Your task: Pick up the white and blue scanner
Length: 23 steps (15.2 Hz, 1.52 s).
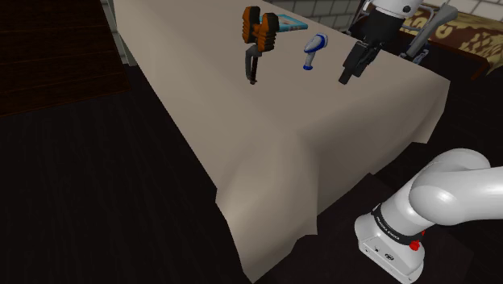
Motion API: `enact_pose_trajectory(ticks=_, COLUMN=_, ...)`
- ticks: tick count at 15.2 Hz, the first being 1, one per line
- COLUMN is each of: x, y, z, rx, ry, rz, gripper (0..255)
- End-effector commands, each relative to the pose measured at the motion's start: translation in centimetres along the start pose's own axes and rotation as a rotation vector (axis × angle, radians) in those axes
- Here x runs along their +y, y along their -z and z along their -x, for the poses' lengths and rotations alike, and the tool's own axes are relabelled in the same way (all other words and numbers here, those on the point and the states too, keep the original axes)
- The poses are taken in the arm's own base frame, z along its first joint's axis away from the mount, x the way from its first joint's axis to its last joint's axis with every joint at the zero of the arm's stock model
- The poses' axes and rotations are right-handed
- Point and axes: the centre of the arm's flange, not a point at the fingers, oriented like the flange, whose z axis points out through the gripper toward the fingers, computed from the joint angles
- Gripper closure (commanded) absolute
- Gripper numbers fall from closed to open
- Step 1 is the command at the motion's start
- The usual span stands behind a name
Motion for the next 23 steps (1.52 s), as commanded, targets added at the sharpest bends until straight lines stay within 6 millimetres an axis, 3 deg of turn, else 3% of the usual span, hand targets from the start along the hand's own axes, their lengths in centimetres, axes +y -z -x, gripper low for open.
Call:
enact_pose_trajectory(ticks=1, x=0.0, y=0.0, z=0.0, rx=0.000, ry=0.000, rz=0.000, gripper=0)
enact_pose_trajectory(ticks=11, x=10.5, y=-0.8, z=-5.8, rx=-0.068, ry=0.387, rz=0.093, gripper=0)
enact_pose_trajectory(ticks=17, x=15.4, y=-1.0, z=-11.1, rx=-0.108, ry=0.619, rz=0.149, gripper=0)
enact_pose_trajectory(ticks=23, x=19.1, y=-1.3, z=-17.3, rx=-0.149, ry=0.851, rz=0.205, gripper=0)
